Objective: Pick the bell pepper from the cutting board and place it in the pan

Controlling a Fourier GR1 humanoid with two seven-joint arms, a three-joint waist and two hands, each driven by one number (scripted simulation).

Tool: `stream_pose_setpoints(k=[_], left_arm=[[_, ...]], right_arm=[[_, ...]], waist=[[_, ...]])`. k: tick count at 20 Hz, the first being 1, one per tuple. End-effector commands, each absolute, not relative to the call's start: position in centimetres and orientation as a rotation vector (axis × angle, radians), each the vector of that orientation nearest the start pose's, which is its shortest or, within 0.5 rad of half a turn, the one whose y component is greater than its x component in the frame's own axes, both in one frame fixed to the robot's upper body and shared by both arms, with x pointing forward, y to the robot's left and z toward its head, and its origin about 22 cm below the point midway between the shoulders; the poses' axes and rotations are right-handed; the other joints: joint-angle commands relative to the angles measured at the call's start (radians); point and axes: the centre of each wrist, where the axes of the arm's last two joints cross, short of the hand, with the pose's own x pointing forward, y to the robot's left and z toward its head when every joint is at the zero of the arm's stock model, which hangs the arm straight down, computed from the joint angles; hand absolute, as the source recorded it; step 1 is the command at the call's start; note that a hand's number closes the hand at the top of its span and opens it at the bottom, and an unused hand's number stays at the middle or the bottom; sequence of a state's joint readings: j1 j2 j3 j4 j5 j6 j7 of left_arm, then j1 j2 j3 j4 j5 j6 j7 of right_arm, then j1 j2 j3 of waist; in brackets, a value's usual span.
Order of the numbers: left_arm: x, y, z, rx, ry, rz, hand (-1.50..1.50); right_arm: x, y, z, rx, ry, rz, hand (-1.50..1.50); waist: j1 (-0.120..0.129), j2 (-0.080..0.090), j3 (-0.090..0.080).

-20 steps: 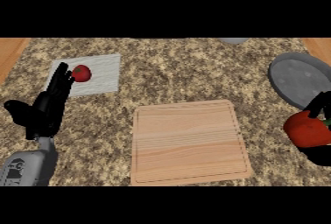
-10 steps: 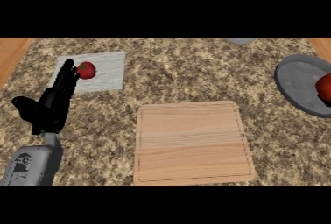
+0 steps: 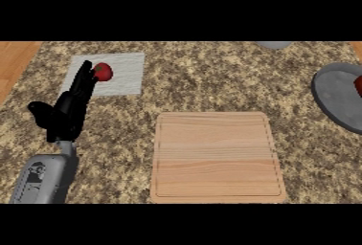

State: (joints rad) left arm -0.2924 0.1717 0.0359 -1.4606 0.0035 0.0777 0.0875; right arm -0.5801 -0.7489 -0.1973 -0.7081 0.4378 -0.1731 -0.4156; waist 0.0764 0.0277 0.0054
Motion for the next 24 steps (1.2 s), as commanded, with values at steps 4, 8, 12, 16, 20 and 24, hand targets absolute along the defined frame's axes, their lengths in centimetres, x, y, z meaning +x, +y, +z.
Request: stream_pose_setpoints(k=[4,8,12,16,20,24], left_arm=[[31.3,25.0,5.8,0.123,-1.674,-0.13,0.0],[30.9,24.2,5.5,0.127,-1.667,-0.124,0.0],[31.3,23.0,6.4,0.128,-1.684,-0.112,0.0],[31.3,23.2,6.3,0.117,-1.669,-0.116,0.0],[31.3,25.3,5.7,0.17,-1.672,-0.103,0.0],[31.1,25.8,5.7,0.162,-1.66,-0.079,0.0]], right_arm=[[35.1,-48.1,9.8,-1.122,-1.552,0.589,1.5],[34.9,-48.2,8.1,-0.971,-1.468,0.526,-1.5],[33.8,-48.0,5.2,-0.691,-1.399,0.554,-1.5],[33.8,-49.2,6.9,-0.648,-1.422,0.579,-1.5],[34.7,-47.8,6.2,-0.64,-1.597,0.451,-1.5],[32.8,-50.7,7.4,-0.577,-1.722,0.248,-1.5]], waist=[[0.022,0.011,0.002],[0.03,0.013,0.003],[0.029,0.016,0.006],[0.021,0.012,0.006],[0.01,0.011,0.005],[-0.011,0.004,0.005]])
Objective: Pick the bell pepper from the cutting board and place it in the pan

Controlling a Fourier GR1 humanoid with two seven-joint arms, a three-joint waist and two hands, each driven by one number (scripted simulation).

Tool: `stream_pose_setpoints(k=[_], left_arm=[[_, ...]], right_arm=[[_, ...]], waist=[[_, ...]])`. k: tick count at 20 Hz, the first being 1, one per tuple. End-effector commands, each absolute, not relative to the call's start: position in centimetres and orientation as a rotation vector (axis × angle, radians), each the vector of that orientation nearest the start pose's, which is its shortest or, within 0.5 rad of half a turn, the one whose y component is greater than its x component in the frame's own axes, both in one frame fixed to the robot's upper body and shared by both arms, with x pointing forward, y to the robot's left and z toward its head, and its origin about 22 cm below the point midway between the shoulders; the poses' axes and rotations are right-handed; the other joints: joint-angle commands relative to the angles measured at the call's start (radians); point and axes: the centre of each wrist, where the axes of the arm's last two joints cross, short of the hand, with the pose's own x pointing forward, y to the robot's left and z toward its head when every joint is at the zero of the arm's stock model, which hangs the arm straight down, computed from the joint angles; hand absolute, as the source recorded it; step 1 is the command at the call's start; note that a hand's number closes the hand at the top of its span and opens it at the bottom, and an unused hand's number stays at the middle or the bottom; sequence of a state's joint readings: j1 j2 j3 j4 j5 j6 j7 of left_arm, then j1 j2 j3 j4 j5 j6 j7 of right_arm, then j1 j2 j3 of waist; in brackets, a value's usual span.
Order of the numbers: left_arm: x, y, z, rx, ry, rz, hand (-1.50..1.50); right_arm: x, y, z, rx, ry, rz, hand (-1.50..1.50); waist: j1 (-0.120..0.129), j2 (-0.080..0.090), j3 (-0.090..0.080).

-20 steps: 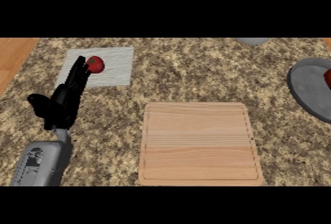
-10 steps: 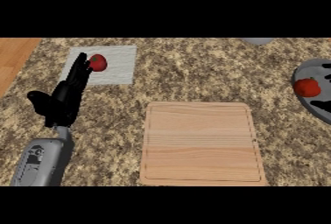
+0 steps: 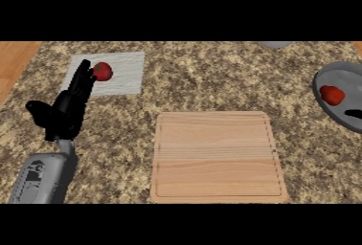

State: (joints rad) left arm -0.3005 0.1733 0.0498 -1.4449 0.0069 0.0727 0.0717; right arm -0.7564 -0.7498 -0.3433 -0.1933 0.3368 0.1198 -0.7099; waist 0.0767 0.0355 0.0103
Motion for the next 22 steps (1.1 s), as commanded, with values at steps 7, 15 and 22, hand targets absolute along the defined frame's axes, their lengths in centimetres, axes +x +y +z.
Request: stream_pose_setpoints(k=[7,15,22], left_arm=[[29.7,25.8,4.7,0.16,-1.632,-0.088,0.0],[31.0,26.4,5.7,0.189,-1.633,-0.041,0.0],[30.0,28.8,5.3,0.224,-1.621,-0.037,0.0]], right_arm=[[27.1,-56.0,8.0,-0.306,-1.741,0.17,-1.5],[22.5,-59.9,10.5,-0.2,-1.812,0.189,-1.5],[18.4,-61.8,10.6,-0.189,-1.774,0.173,-1.5]], waist=[[-0.032,-0.015,0.0],[-0.081,-0.024,-0.002],[-0.09,-0.034,-0.004]])
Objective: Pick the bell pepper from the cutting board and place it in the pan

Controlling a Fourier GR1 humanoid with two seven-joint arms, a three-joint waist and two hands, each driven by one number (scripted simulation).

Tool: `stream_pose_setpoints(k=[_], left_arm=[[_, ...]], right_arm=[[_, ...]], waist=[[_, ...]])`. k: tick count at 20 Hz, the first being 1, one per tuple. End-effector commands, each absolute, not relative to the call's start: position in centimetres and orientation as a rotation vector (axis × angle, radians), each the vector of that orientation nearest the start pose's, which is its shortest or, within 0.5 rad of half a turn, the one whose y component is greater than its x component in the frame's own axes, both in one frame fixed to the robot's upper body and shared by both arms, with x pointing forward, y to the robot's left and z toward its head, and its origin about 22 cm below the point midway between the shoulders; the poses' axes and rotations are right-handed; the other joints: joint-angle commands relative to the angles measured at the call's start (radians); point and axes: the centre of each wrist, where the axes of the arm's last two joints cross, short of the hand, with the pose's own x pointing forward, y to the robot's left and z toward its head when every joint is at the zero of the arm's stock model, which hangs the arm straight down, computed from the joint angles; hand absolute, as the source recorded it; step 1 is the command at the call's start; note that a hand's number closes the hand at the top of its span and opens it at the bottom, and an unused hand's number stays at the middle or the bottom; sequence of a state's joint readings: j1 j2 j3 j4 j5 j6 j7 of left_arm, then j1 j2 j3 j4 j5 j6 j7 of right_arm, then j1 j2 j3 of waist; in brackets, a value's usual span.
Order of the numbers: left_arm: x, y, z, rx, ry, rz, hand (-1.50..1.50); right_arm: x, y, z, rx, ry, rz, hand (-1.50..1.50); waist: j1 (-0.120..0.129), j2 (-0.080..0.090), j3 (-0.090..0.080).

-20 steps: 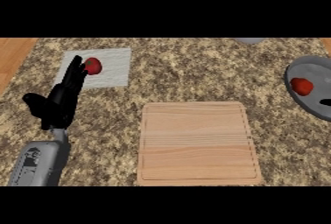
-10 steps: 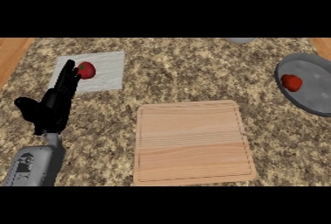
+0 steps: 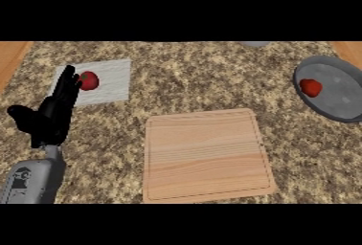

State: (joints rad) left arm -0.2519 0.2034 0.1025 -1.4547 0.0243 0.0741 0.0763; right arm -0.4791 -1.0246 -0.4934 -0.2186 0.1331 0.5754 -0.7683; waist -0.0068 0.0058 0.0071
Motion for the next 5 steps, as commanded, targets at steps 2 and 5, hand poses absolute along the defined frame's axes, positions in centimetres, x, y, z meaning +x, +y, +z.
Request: stream_pose_setpoints(k=[2,5], left_arm=[[29.7,27.5,4.1,0.199,-1.621,-0.037,0.0],[30.4,27.9,5.7,0.193,-1.632,-0.054,0.0]], right_arm=[[18.3,-61.9,10.9,-0.216,-1.755,0.21,-1.5],[19.0,-61.4,10.4,-0.284,-1.737,0.234,-1.5]], waist=[[-0.001,-0.001,-0.001],[0.016,0.002,0.0]])
